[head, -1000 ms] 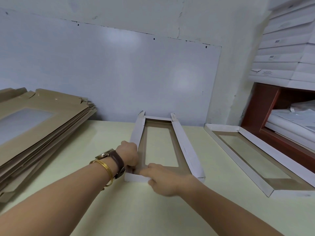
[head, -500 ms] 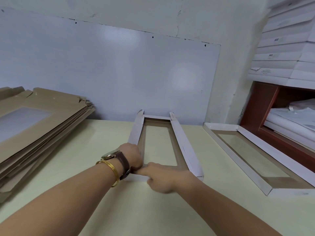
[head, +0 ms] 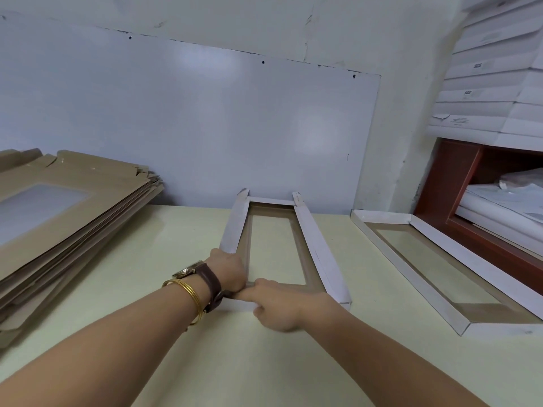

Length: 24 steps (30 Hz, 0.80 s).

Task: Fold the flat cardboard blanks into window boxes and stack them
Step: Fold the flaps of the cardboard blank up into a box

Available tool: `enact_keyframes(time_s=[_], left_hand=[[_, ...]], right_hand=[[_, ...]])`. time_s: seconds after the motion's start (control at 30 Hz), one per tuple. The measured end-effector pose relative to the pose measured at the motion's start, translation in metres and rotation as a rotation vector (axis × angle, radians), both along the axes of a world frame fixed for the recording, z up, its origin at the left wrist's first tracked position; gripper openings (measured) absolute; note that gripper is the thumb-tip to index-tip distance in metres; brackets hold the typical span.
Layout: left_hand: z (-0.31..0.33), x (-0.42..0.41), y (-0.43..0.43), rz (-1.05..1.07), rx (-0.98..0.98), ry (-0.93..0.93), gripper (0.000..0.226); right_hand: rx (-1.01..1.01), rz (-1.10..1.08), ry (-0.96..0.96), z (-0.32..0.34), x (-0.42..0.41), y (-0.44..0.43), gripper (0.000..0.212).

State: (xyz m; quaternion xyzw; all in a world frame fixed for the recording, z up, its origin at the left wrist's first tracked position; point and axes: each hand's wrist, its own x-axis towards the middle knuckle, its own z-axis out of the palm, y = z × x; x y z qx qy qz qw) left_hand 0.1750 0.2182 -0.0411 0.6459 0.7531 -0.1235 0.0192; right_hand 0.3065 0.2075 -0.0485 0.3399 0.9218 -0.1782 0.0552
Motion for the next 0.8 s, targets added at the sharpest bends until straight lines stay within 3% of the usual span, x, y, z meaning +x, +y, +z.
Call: enact_keyframes(time_s=[0.17, 0.3, 0.37, 0.6, 0.8], left_hand=[[0.007, -0.012, -0.005, 0.127, 0.006, -0.218, 0.031], [0.014, -0.024, -0.006, 0.233, -0.079, -0.45, 0.01], [0.017, -0.028, -0.007, 0.242, -0.141, -0.545, 0.012], [0.025, -0.038, -0.012, 0.192, -0.174, -0.669, 0.033], [0.025, -0.039, -0.014, 0.24, -0.176, -0.697, 0.023]], right_hand=[[-0.016, -0.011, -0.016, 0.0, 0.001, -0.001, 0.071], [-0.018, -0.019, -0.013, 0.0, 0.002, 0.001, 0.062], [-0.031, -0.017, 0.004, 0.0, 0.002, 0.003, 0.053], [-0.022, -0.007, -0.013, 0.0, 0.001, 0.005, 0.053], [-0.04, -0.001, -0.006, -0.001, -0.001, 0.007, 0.053]])
